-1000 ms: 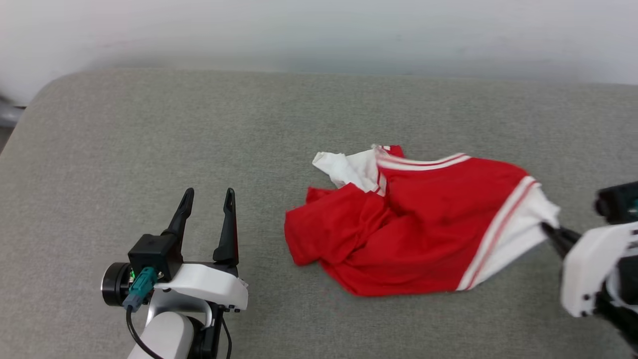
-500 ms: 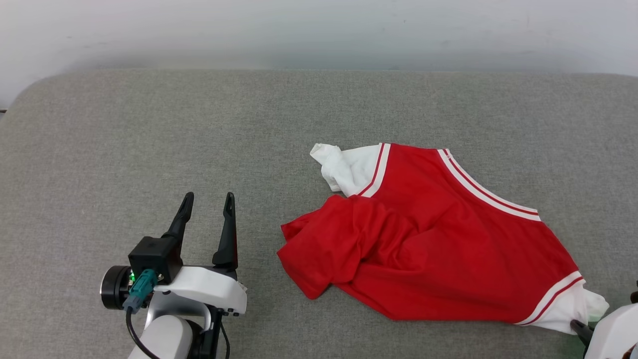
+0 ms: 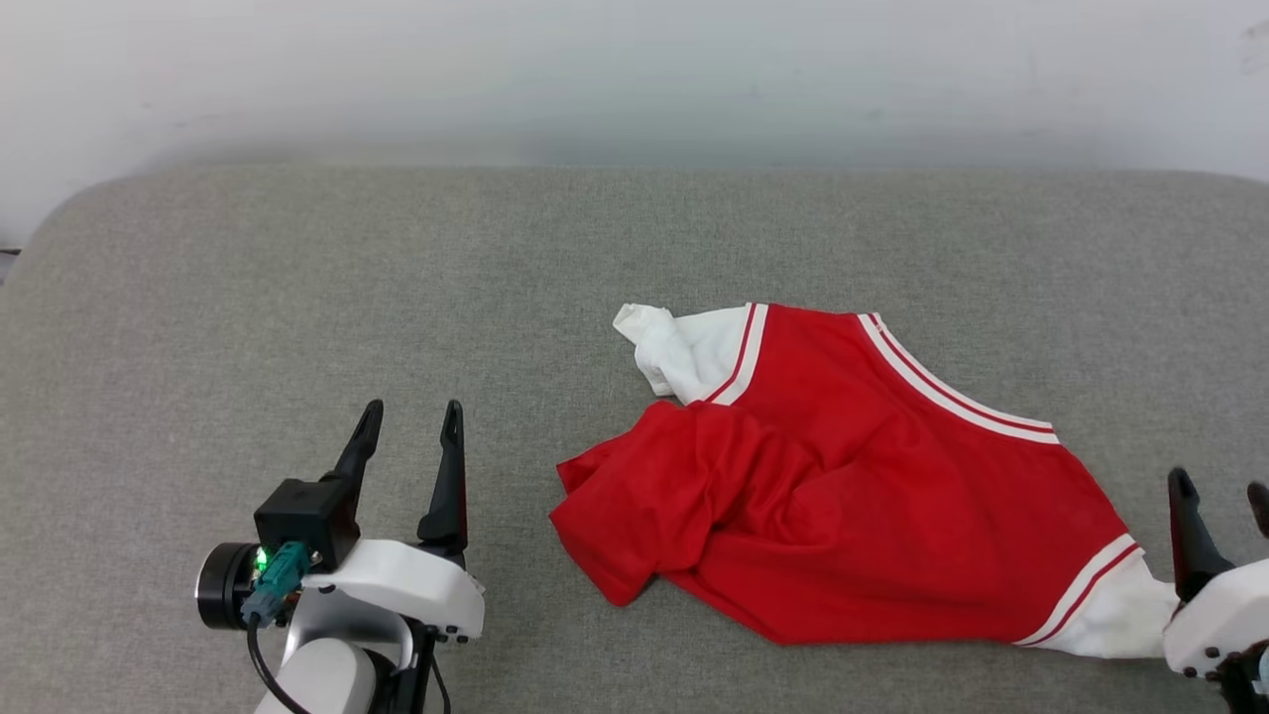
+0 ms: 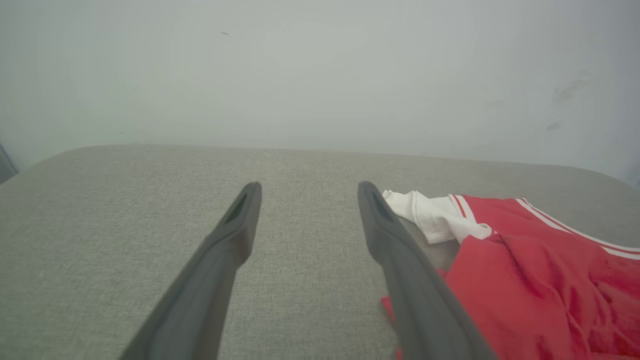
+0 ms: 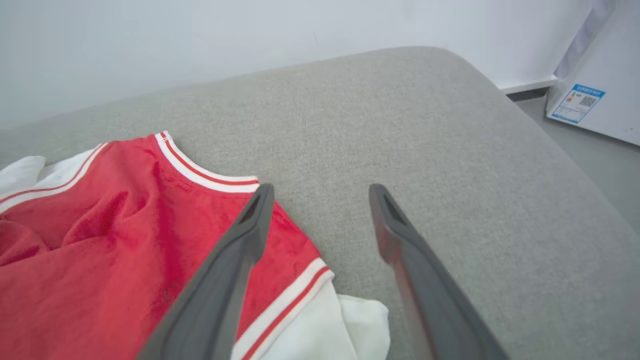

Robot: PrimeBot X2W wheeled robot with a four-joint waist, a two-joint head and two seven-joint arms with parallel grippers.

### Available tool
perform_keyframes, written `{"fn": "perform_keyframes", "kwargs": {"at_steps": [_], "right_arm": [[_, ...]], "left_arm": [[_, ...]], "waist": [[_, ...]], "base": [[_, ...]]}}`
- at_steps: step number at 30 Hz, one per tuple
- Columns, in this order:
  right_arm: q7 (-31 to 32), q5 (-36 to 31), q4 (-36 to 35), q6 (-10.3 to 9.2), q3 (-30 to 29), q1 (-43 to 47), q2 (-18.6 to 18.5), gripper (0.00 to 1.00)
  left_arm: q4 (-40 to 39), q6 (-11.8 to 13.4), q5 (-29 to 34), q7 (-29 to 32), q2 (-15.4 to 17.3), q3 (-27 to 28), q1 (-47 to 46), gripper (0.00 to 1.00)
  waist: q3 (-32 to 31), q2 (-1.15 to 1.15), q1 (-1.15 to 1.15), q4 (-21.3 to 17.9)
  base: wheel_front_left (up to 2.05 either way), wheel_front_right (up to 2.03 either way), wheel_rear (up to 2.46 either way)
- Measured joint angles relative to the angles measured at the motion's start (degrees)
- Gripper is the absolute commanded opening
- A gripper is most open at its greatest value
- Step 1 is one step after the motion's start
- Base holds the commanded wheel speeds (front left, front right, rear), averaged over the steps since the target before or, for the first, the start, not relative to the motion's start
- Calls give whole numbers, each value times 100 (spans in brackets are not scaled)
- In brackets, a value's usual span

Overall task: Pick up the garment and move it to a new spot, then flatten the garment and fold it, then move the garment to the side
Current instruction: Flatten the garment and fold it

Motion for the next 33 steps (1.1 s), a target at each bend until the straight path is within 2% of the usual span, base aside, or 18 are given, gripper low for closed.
{"fn": "perform_keyframes", "kwargs": {"at_steps": [7,13,17,22,26,33], "right_arm": [[-854,-486,-557,0,552,142,143,100],[-1005,-448,-925,0,990,393,198,100],[-1000,-269,-1045,0,1250,511,201,100],[-1033,-153,-1078,0,1419,482,202,100],[-1081,-53,-1032,0,1541,366,204,100],[-1306,48,-853,0,1741,-37,205,100]], "left_arm": [[87,-37,-222,254,35,12,126,100],[54,-180,-364,633,121,-62,120,100],[20,-298,-382,1093,255,-153,-197,100],[62,-582,-461,1830,285,-365,-1029,100],[323,-961,-605,2588,211,-664,-1842,100],[1170,-1367,-801,3830,135,-988,-3220,100]], "waist": [[-250,0,0,-9],[-387,0,0,-2],[-363,0,-1,-39],[-189,0,-1,-145],[14,0,0,-277],[464,0,0,-639]], "base": [[0,0,0],[0,0,0],[0,0,0],[0,0,0],[0,0,0],[0,0,0]]}}
